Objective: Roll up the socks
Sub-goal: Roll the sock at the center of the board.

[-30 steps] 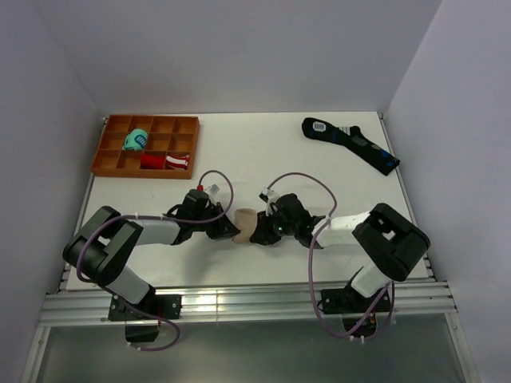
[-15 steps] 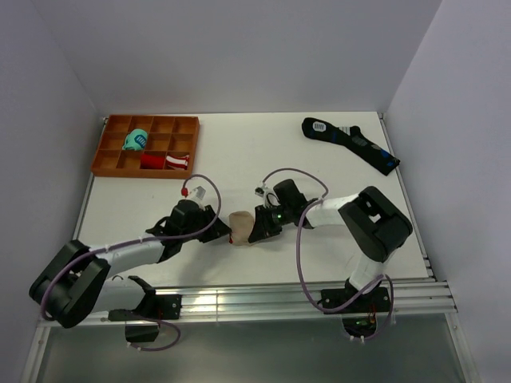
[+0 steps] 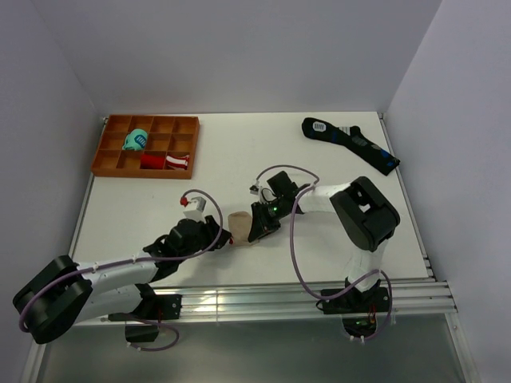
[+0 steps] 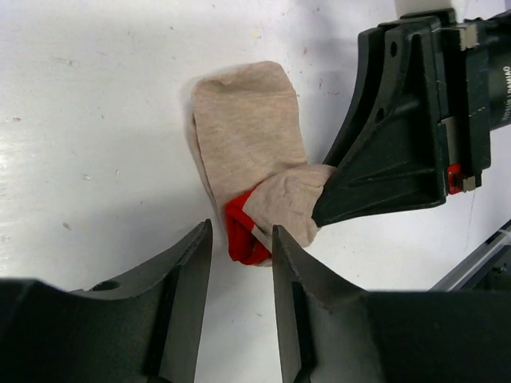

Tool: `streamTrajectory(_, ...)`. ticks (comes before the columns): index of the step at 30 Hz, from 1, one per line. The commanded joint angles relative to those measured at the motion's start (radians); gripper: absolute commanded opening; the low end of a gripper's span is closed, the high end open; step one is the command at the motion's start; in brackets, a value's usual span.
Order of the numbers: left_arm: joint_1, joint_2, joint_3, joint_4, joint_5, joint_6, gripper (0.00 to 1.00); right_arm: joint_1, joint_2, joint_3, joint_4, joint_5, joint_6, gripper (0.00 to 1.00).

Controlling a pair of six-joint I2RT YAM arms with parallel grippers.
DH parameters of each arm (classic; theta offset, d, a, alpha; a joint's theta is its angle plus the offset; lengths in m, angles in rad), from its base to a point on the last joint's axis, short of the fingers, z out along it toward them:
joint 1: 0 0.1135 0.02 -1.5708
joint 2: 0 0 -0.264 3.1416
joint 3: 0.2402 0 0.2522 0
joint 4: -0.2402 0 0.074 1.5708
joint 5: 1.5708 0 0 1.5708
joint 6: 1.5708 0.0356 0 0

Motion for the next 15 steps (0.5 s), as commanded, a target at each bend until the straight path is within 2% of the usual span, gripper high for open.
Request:
streamTrajectory(1,-0.015,-0.018,-0.032,0.144,-0.062,0.053,0.41,-0.002,0.058,0.022,-0.157,0.063,-0.061,0.15)
streamTrajectory(4,-0.024,-0.004,-0.043,0.183,-0.066,0.078,0.45,-0.002,0.072,0.042,-0.183,0.066,-0.074,0.15)
streamTrajectory(6,-0.035,-0.002,-0.057,0.204,-0.059,0.096,0.51,-0.004,0.081,0.051,-0.195,0.063,-0.08,0.15)
streamTrajectory(10,-0.052,-0.001,-0.087,0.304,-0.031,0.127,0.55,-0.004,0.093,0.074,-0.229,0.067,-0.089,0.15)
streamTrajectory(15,-0.066,0.059,-0.081,0.35,0.016,0.155,0.55,-0.005,0.108,0.095,-0.254,0.07,-0.092,0.15)
